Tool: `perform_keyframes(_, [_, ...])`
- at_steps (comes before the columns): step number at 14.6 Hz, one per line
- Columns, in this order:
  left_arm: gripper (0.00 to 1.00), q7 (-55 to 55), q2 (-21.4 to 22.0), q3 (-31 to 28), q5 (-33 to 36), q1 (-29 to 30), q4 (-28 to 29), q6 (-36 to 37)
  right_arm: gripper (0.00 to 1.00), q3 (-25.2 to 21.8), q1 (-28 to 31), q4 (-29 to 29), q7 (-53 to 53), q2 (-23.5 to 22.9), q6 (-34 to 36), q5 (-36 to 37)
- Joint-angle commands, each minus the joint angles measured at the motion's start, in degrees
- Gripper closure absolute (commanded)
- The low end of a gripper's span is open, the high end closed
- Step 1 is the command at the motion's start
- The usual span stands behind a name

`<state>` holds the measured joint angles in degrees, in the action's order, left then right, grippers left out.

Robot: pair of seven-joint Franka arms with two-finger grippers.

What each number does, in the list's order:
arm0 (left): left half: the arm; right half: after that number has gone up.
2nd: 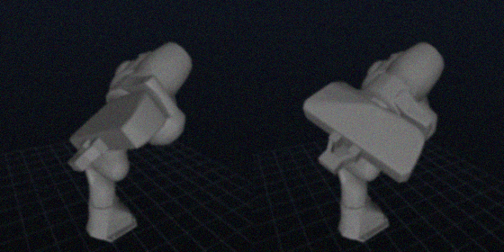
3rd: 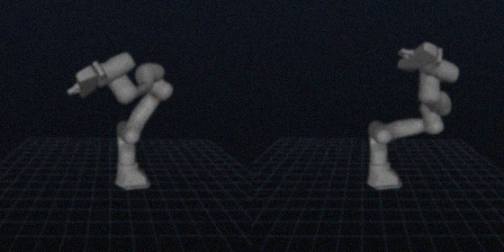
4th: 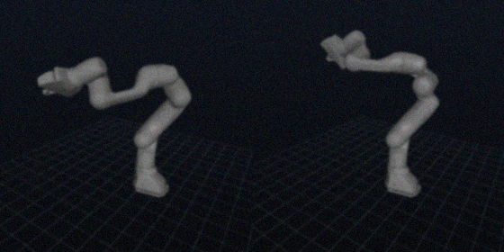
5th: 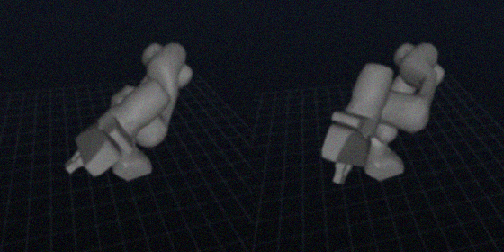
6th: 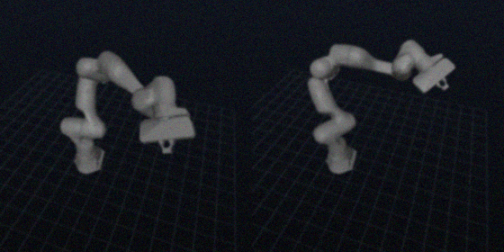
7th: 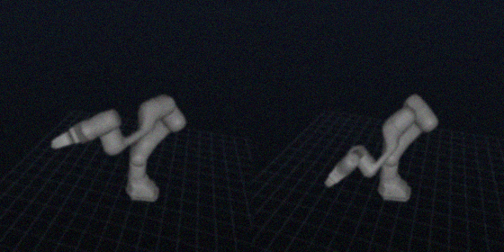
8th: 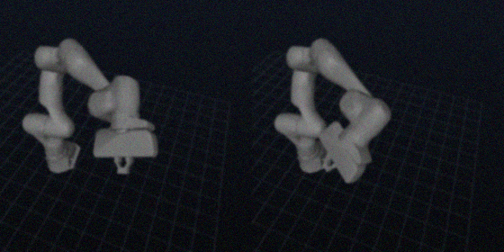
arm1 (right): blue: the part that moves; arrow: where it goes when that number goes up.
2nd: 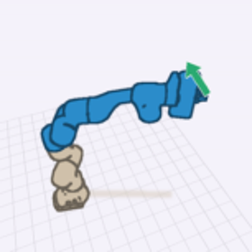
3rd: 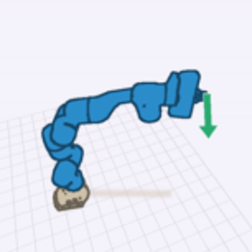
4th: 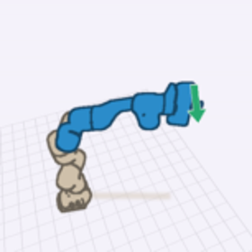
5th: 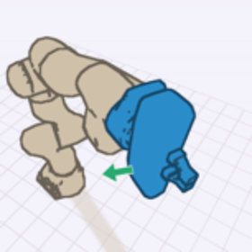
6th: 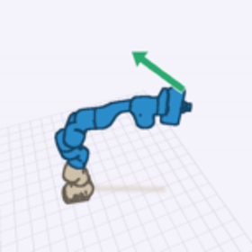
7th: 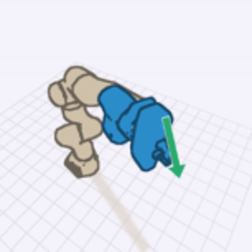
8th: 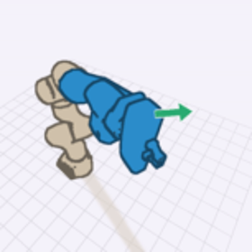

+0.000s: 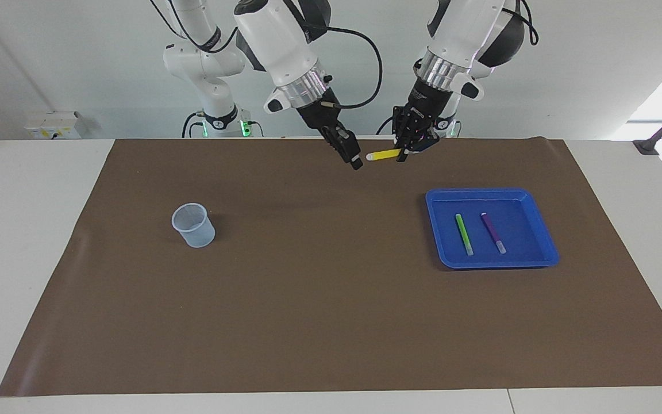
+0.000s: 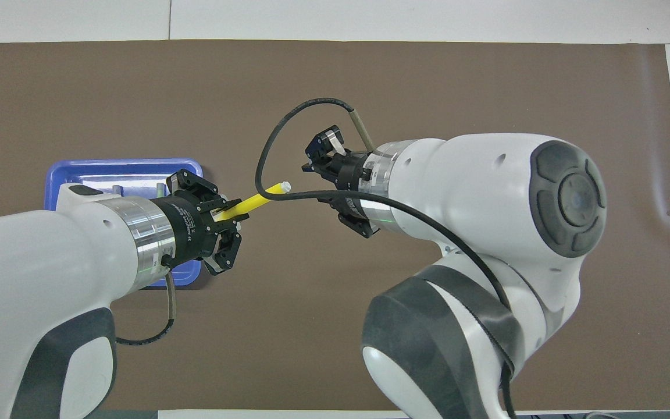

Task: Right arm passes pens to left for tray arrangement
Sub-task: 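Place the yellow pen in the blue tray while the right gripper withdraws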

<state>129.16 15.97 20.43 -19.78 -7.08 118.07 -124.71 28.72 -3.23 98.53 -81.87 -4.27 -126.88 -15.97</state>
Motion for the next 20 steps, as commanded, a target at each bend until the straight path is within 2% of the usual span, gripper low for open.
perform_keyframes(1, [1.00,0.39,0.11,-0.13,0.44,0.40,-0.47,0.08,0.00,-4.00,0.94,1.57,12.90,1.45,2.42,3.47])
perform_keyframes(6, [1.00,-5.74,0.20,-0.13,0.53,3.38,-0.12,0.26,0.00,-14.11,0.86,8.77,44.38,4.70,3.74,4.45])
perform_keyframes(9, [1.00,-18.29,0.11,-0.57,0.36,7.33,0.76,1.22,0.00,-19.74,0.86,11.07,53.63,5.50,4.45,9.71])
perform_keyframes(12, [1.00,-31.30,-1.56,-0.66,-0.35,11.28,1.63,2.28,0.00,-26.23,0.86,11.16,61.35,5.76,6.82,10.69])
perform_keyframes(16, [1.00,-53.43,-3.40,-0.66,-0.52,17.26,4.80,3.76,0.00,-32.66,0.94,10.90,71.91,5.68,8.92,11.83])
perform_keyframes(18, [1.00,-67.04,-5.50,-0.74,-0.52,21.56,5.15,5.35,0.00,-33.73,0.94,8.89,77.89,5.41,11.82,16.38])
perform_keyframes(20, [1.00,-82.94,-9.71,-0.75,-0.09,24.82,4.89,5.71,0.00,-34.61,1.03,6.08,80.89,5.24,14.89,17.81])
